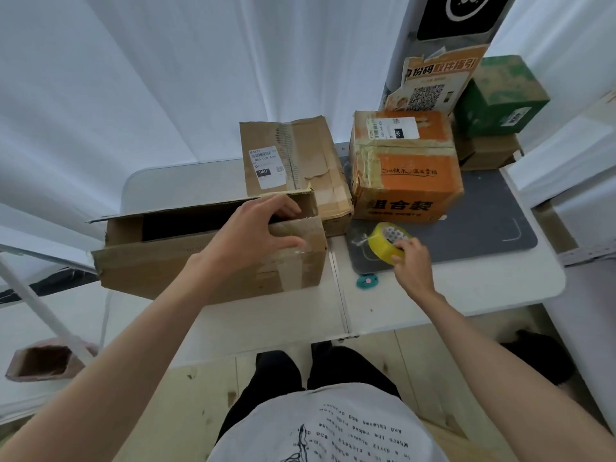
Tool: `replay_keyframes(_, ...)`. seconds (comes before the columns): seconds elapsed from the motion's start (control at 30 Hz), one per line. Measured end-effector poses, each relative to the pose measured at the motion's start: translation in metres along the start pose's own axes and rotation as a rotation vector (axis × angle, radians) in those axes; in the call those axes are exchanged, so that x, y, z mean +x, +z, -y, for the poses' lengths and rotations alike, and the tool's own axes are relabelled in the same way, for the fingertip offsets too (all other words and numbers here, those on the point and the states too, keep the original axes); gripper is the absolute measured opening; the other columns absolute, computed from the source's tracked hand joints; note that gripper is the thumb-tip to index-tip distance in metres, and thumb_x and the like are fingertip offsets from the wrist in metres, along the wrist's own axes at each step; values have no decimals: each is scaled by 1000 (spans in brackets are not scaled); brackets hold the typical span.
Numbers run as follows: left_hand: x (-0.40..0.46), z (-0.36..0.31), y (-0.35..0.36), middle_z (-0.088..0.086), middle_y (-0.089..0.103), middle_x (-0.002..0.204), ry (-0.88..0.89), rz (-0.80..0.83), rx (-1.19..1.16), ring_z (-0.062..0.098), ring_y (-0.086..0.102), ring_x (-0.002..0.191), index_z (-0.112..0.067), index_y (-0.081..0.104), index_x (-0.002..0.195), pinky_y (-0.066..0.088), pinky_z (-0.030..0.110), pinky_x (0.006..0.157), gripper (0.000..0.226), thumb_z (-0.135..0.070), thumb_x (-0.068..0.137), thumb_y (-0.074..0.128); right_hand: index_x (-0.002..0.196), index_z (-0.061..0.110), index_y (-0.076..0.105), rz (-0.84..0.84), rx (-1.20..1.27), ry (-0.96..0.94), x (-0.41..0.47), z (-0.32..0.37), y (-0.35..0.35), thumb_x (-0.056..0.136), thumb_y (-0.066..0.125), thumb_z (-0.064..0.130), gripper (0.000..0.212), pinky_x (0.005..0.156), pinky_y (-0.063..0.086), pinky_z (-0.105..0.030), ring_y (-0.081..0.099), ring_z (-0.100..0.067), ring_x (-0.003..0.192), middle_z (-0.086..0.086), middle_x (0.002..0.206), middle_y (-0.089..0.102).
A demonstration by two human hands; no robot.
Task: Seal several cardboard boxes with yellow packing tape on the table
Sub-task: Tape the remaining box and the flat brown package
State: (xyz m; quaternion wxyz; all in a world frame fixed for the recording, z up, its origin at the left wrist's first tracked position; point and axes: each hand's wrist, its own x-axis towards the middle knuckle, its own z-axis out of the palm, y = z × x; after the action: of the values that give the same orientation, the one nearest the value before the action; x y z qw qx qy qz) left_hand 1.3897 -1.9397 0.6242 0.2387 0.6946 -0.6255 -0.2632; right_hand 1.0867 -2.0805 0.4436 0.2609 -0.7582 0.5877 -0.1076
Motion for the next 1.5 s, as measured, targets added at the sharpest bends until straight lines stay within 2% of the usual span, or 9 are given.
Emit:
replay_keyframes(0.23,5,-30,-9,-14,71,102,58,-156,-172,0,65,100,-20,72,104,47,9,90,18,-32,90,75,117,11,55,-96,516,-278,-23,64,-62,96,52,18,22,92,40,-27,46,-20,110,1,117,48)
replay_keyframes(0.33,18,-47,-28,-10,70,117,-18,-202,-334,-1,65,107,-19,66,123,45,3,86,33,-36,96,66,117,9,55,-181,582,-381,-21,107,-86,97,51,18,22,94,42,-30,49,-24,111,-4,117,48)
replay_keyframes(0.5,35,-44,-70,-4,71,122,-172,-202,-639,11,68,111,-16,61,134,49,36,106,54,-56,102,44,119,7,55,-164,582,-562,-18,174,-110,99,52,13,21,94,41,-21,50,-20,111,-7,119,50)
replay_keyframes(0.6,26,-45,-101,6,75,114,-154,-225,-808,22,71,107,-9,67,125,52,38,102,55,-54,103,44,117,7,55,-149,535,-654,-18,206,-113,99,53,14,20,89,38,-17,49,-14,106,-5,115,49)
replay_keyframes(0.7,10,-43,-126,3,76,108,-117,-256,-695,22,73,101,-14,73,114,56,37,95,55,-62,86,67,118,4,54,-115,504,-717,-16,231,-111,99,53,7,19,86,37,-9,48,-9,105,-8,116,47)
replay_keyframes(0.83,-7,-31,-147,-4,77,94,-141,-362,-467,15,75,88,-19,76,103,59,33,85,38,-43,76,87,118,7,55,-116,383,-804,-12,262,-105,96,54,11,23,88,41,-10,48,-20,110,1,118,45)
replay_keyframes(1.07,-29,-3,-184,7,78,86,-177,-518,-523,24,76,79,-7,78,95,62,33,80,8,-10,87,77,120,10,57,-26,361,-794,-12,315,-96,95,51,19,27,85,39,-6,48,-20,109,1,118,48)
replay_keyframes(1.23,-37,21,-209,0,78,92,-263,-537,-585,19,74,73,-9,79,98,63,32,80,10,-9,91,72,119,11,58,30,380,-738,-13,346,-94,100,56,6,20,78,36,-3,49,-17,101,3,114,49)
replay_keyframes(1.5,-53,42,-240,15,69,91,-172,-419,-713,25,71,85,-6,66,120,60,36,87,22,-8,98,64,111,15,61,99,407,-695,-13,376,-96,98,56,4,18,73,35,-4,50,-5,92,9,107,53)
